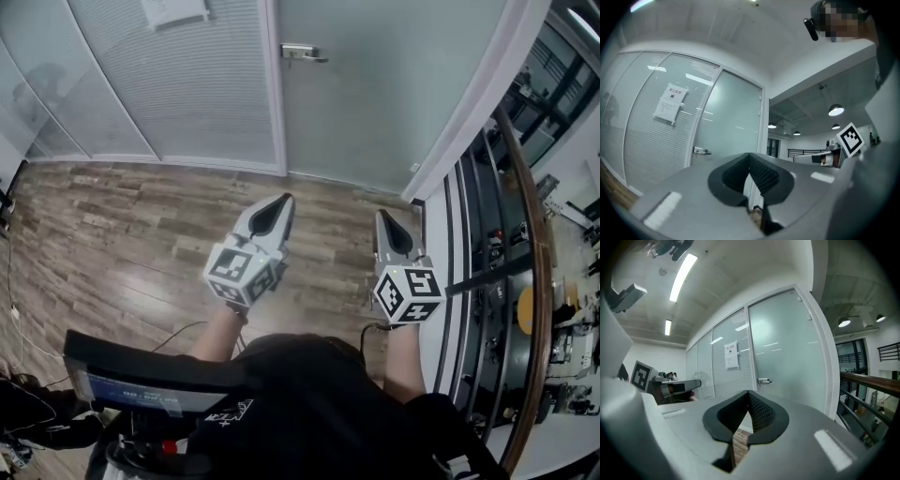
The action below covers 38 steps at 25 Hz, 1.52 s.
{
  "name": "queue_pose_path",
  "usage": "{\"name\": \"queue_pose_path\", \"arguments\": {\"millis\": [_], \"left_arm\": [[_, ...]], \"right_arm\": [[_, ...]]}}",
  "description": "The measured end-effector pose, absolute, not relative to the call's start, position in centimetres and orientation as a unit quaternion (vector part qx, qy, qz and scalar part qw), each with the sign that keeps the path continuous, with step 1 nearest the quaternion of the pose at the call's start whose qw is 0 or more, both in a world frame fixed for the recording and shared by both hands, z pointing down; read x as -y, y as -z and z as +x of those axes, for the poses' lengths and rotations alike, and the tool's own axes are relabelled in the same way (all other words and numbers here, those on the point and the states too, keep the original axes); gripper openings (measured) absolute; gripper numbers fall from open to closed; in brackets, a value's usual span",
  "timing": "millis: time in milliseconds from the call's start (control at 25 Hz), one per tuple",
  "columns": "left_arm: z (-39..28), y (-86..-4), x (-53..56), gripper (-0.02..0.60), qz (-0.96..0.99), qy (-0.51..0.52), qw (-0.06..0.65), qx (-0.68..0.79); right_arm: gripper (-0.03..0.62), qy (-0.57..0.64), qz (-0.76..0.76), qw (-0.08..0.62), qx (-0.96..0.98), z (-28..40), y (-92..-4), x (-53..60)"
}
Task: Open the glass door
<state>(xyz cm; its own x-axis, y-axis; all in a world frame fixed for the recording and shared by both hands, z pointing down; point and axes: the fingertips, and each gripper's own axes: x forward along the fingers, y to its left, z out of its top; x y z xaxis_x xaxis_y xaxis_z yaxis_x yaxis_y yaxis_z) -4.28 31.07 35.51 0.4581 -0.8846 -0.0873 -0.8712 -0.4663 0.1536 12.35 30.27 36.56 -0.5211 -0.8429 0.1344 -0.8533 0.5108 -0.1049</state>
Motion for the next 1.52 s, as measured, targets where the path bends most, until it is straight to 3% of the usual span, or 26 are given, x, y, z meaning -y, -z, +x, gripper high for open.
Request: {"name": "queue_pose_path", "arguments": {"millis": [520,1520], "left_arm": [[-1.1,-34.9,-32.2,0.002,0.833,0.073,0.016,0.548],[-2.8,-36.4,-25.9,0.002,0.831,0.073,0.029,0.551]], "right_arm": [[0.002,-0.058,0.464,0.017,0.884,15.9,-36.1,-29.7],[0.002,-0.065,0.453,0.024,0.889,14.0,-37.1,-24.2]]}}
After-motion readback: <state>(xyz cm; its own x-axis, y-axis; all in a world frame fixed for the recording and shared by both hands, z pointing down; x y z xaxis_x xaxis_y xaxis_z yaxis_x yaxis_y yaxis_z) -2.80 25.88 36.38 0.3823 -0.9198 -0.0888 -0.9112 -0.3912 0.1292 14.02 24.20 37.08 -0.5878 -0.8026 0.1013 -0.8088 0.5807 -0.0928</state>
